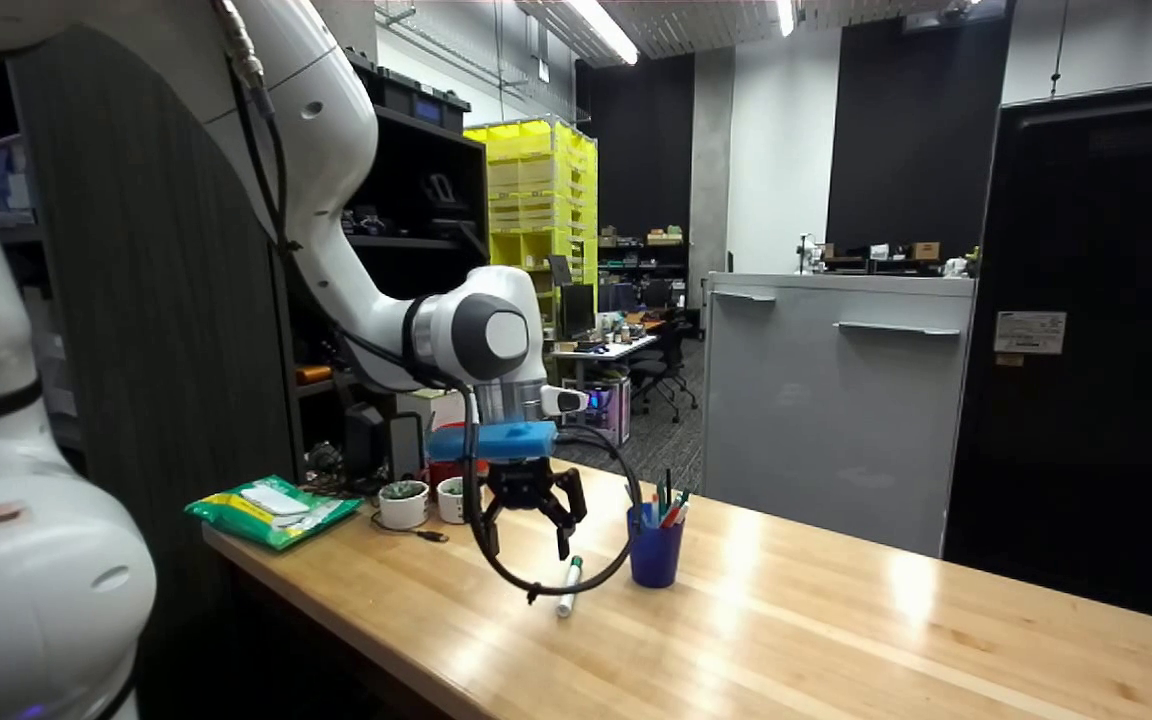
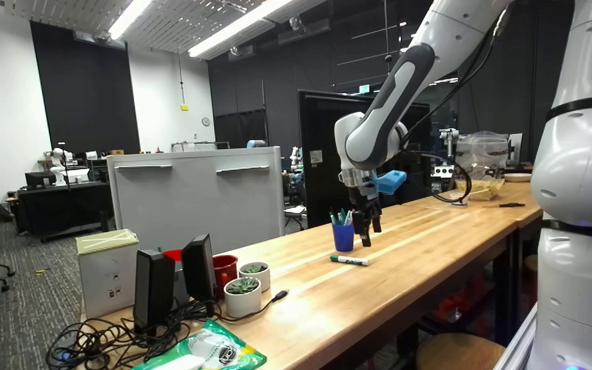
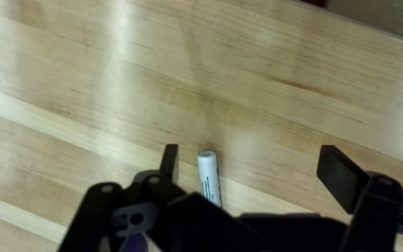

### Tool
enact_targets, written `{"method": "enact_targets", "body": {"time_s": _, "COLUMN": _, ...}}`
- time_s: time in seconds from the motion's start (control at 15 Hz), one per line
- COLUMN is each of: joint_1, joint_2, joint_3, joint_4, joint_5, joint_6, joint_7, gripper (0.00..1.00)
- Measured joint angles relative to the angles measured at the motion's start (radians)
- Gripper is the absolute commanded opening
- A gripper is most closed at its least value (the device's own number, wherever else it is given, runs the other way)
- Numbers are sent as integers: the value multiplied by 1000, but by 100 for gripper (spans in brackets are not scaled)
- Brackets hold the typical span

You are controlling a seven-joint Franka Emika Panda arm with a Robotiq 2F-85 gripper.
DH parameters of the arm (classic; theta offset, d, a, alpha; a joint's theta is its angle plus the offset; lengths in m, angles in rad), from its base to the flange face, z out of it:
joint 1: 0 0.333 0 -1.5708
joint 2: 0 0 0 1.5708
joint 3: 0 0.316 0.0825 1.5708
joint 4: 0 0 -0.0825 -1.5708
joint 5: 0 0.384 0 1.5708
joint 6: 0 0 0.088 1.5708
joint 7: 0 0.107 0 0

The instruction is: Move the blue cup backwards then place the green marker in the cup.

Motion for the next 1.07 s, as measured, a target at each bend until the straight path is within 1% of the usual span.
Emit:
{"method": "enact_targets", "body": {"time_s": 0.27, "joint_1": -1, "joint_2": 85, "joint_3": 0, "joint_4": 68, "joint_5": 19, "joint_6": 14, "joint_7": -123, "gripper": 100}}
{"method": "enact_targets", "body": {"time_s": 0.67, "joint_1": -5, "joint_2": 214, "joint_3": 1, "joint_4": 176, "joint_5": 125, "joint_6": 40, "joint_7": -280, "gripper": 100}}
{"method": "enact_targets", "body": {"time_s": 1.07, "joint_1": -37, "joint_2": 307, "joint_3": 12, "joint_4": 249, "joint_5": 156, "joint_6": 58, "joint_7": -336, "gripper": 100}}
